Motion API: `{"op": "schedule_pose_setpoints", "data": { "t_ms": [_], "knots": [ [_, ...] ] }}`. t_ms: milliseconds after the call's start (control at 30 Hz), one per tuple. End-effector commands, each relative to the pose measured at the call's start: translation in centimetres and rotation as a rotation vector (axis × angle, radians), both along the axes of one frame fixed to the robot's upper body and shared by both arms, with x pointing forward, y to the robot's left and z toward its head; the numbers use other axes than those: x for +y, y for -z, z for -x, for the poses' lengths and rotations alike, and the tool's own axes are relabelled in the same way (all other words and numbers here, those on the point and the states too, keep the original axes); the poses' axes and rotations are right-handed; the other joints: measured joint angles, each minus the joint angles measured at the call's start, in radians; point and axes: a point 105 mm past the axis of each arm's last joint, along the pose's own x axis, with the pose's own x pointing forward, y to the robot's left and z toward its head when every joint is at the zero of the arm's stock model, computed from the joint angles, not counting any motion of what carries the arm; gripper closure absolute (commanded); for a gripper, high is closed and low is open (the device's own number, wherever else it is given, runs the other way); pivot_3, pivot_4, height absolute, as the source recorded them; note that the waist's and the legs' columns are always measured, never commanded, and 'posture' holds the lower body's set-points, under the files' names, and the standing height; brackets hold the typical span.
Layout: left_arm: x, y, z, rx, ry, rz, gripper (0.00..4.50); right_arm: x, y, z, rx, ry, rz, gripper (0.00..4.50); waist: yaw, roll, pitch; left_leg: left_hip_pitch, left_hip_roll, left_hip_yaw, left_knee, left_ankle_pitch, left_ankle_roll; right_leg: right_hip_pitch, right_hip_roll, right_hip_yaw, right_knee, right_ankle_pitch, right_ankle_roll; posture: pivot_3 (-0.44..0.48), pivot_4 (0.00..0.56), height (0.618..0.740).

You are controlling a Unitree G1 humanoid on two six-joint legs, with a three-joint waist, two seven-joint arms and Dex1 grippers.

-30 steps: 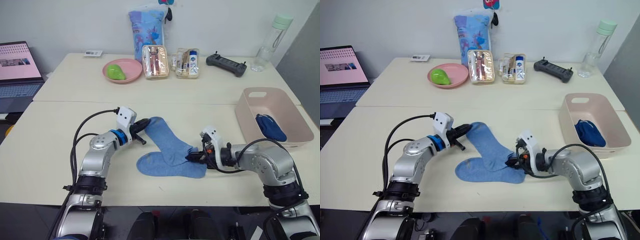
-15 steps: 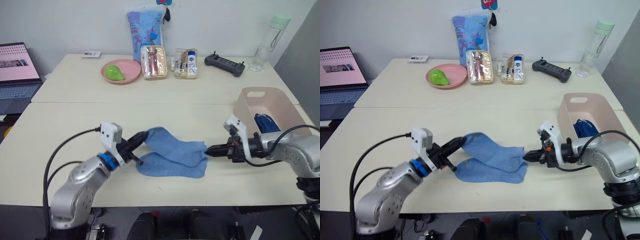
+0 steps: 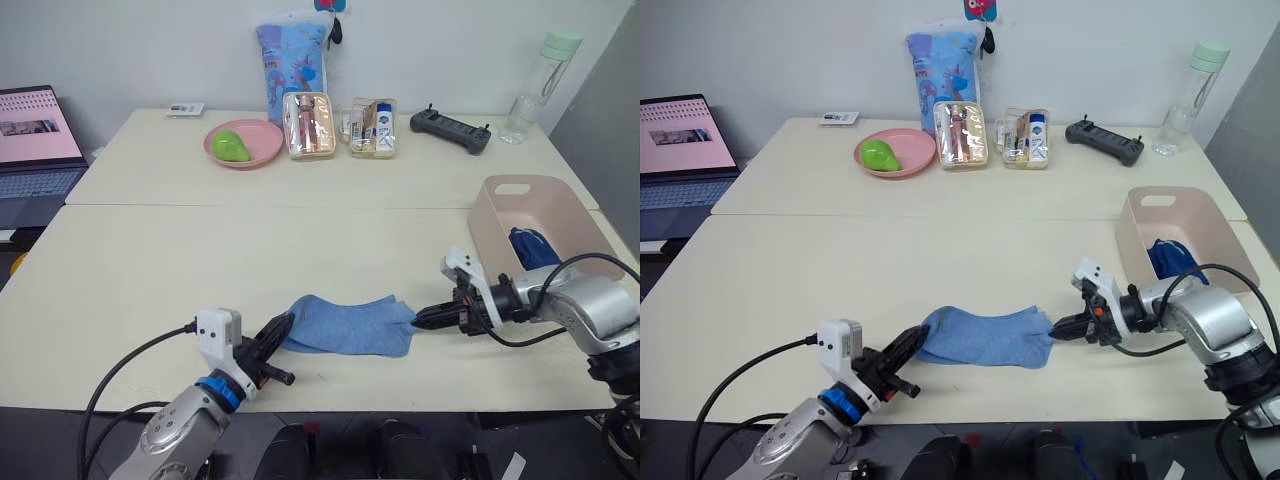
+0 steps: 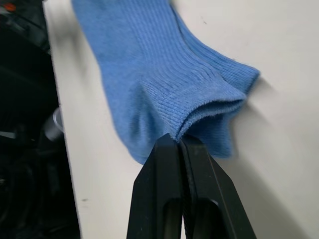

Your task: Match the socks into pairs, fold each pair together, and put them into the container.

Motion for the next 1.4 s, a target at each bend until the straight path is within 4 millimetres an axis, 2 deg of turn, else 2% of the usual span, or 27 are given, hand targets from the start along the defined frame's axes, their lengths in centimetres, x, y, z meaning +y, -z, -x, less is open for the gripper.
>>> {"op": "schedule_pose_setpoints", "data": {
  "t_ms": [33,100,133,200,267,367,433,567,700,867,900,1000,1200,1233,1400],
  "knots": [
    [-0.3,-0.5,0.3,-0.037,0.014,0.001,4.5,0.1,-0.5,-0.2,-0.035,-0.02,-0.007,4.48,0.0,0.0,0.0,0.0,0.0,0.0,0.0,0.0,0.0,0.0,0.0,0.0,0.0,0.0,0.0,0.0,0.15,0.74],
    [-0.6,0.2,0.9,-0.025,0.063,-0.032,4.1,-0.2,-0.4,-0.4,-0.059,-0.017,0.007,4.5,0.0,0.0,0.0,0.0,0.0,0.0,0.0,0.0,0.0,0.0,0.0,0.0,0.0,0.0,0.0,0.0,0.15,0.74],
    [-0.5,0.4,1.2,-0.013,0.071,-0.034,3.91,-0.4,-0.4,-0.5,-0.064,-0.011,0.007,4.27,-0.001,0.0,0.0,0.0,0.0,0.0,0.0,0.0,0.0,0.0,0.0,0.0,0.0,0.0,0.0,0.0,0.15,0.74],
    [0.3,0.8,1.9,0.013,0.104,-0.074,3.29,-1.0,-0.7,-0.6,-0.088,0.01,0.002,3.79,-0.002,0.0,0.0,0.0,0.0,0.001,-0.001,0.0,0.0,0.0,0.0,0.0,0.0,0.0,0.0,0.0,0.15,0.74],
    [1.3,0.8,2.1,0.024,0.134,-0.109,2.64,-1.5,-0.9,-0.8,-0.112,0.028,0.001,3.12,-0.003,0.0,0.0,0.0,0.0,0.001,-0.001,0.0,0.0,-0.001,0.0,0.0,-0.001,0.0,0.0,0.0,0.15,0.74],
    [3.1,-0.2,1.2,0.002,0.206,-0.183,1.68,-2.0,-1.1,-0.8,-0.127,0.065,-0.023,2.07,0.0,0.001,0.0,0.0,0.0,0.0,-0.001,0.0,0.0,-0.001,0.0,-0.001,0.0,0.0,0.0,0.0,0.15,0.74],
    [3.8,-1.3,-0.2,-0.015,0.252,-0.215,1.68,-1.8,-1.2,-0.4,-0.146,0.075,-0.045,1.38,0.005,0.001,0.0,0.0,0.0,-0.001,-0.001,0.0,0.0,0.0,0.0,-0.001,0.0,0.0,0.0,0.0,0.15,0.74],
    [3.5,-1.5,-1.3,-0.001,0.321,-0.25,1.68,-1.2,-1.2,-0.2,-0.173,0.095,-0.061,1.38,0.0,0.001,0.0,0.0,0.0,0.0,-0.001,0.0,0.0,0.0,0.0,0.0,0.0,0.0,0.0,0.0,0.15,0.74],
    [2.6,-0.1,-1.9,0.046,0.381,-0.276,1.68,-0.7,-0.8,-0.4,-0.191,0.142,-0.066,1.38,-0.007,0.001,0.0,0.0,0.0,0.001,-0.002,0.0,0.0,-0.001,0.0,0.001,-0.001,0.0,0.0,0.0,0.15,0.74],
    [1.7,0.4,-2.6,0.043,0.405,-0.279,1.68,-0.1,-0.3,-0.6,-0.189,0.176,-0.077,1.38,-0.003,0.001,0.0,0.0,0.0,0.0,-0.001,0.0,0.0,-0.001,0.0,0.0,0.0,0.0,0.0,0.0,0.15,0.74],
    [1.5,0.5,-2.6,0.039,0.412,-0.276,1.68,0.0,-0.2,-0.5,-0.184,0.173,-0.083,1.55,-0.003,0.001,0.0,0.0,0.0,0.0,-0.001,0.0,0.0,-0.001,0.0,0.0,0.0,0.0,0.0,0.0,0.15,0.74],
    [1.2,0.4,-2.7,0.035,0.417,-0.26,2.28,0.2,-0.1,-0.2,-0.17,0.164,-0.095,2.33,-0.003,0.001,0.0,0.0,0.0,0.0,-0.001,0.0,0.0,-0.001,0.0,0.0,0.0,0.0,0.0,0.0,0.15,0.74],
    [1.4,0.5,-2.5,0.034,0.417,-0.261,4.21,0.3,-0.2,-0.1,-0.163,0.157,-0.104,4.47,-0.003,0.001,0.0,0.0,0.0,0.0,-0.001,0.0,0.0,-0.001,0.0,0.0,0.0,0.0,0.0,0.0,0.15,0.74],
    [1.4,0.5,-2.5,0.033,0.417,-0.261,4.47,0.4,-0.3,-0.1,-0.161,0.152,-0.108,4.5,-0.003,0.001,0.0,0.0,0.0,0.0,-0.001,0.0,0.0,-0.001,0.0,0.0,0.0,0.0,0.0,0.0,0.15,0.74],
    [2.1,-0.5,-2.1,0.022,0.376,-0.233,4.47,0.9,-1.0,0.1,-0.153,0.133,-0.137,4.5,-0.004,0.001,0.0,0.0,0.001,0.0,-0.001,0.0,0.0,-0.001,0.0,0.0,0.0,0.0,0.0,0.0,0.15,0.74]
  ]
}}
